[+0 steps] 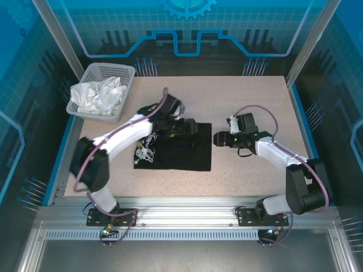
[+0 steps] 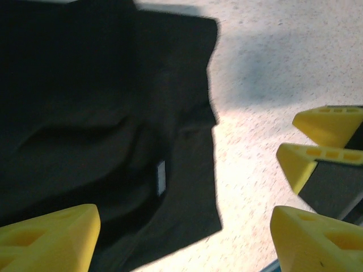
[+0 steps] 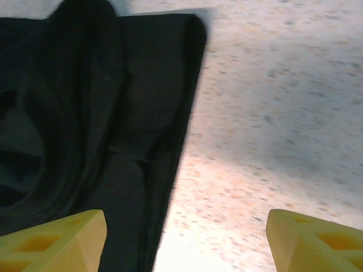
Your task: Fold the inside-out t-shirt
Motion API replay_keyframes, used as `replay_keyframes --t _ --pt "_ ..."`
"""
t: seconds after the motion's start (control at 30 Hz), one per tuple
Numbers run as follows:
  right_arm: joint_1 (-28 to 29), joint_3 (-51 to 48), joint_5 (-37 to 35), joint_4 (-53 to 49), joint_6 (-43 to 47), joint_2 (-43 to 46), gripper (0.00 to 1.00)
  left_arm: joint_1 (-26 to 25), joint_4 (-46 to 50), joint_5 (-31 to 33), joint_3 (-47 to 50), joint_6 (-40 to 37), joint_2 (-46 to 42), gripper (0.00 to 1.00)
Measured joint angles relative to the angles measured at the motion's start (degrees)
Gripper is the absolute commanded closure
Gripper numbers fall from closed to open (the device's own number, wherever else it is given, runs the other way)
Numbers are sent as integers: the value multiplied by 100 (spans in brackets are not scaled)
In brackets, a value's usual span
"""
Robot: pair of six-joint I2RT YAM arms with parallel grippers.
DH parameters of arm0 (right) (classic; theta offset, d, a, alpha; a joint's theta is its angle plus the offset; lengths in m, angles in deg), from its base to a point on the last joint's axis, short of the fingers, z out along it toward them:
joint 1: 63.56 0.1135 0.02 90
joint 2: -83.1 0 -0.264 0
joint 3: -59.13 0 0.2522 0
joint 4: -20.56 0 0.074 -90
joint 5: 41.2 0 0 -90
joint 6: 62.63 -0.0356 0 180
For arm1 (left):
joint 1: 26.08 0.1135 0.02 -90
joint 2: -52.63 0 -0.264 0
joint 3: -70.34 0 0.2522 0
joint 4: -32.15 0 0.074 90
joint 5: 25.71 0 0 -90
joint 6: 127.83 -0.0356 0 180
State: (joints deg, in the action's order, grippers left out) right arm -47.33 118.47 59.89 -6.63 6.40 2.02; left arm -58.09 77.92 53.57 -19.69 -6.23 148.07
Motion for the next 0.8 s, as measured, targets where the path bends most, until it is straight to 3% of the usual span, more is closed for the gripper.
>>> replay_keyframes --t 0.17,0.4,0.8 --pt "804 807 146 278 -20 -831 28 -144 -289 223 1460 26 -1174 24" --pt "1139 1598 179 487 -120 -1858 44 -741 -592 595 2413 358 -1248 30" --pt "1244 2059 -22 398 -63 -2428 86 -979 -1196 1189 2365 330 -535 87"
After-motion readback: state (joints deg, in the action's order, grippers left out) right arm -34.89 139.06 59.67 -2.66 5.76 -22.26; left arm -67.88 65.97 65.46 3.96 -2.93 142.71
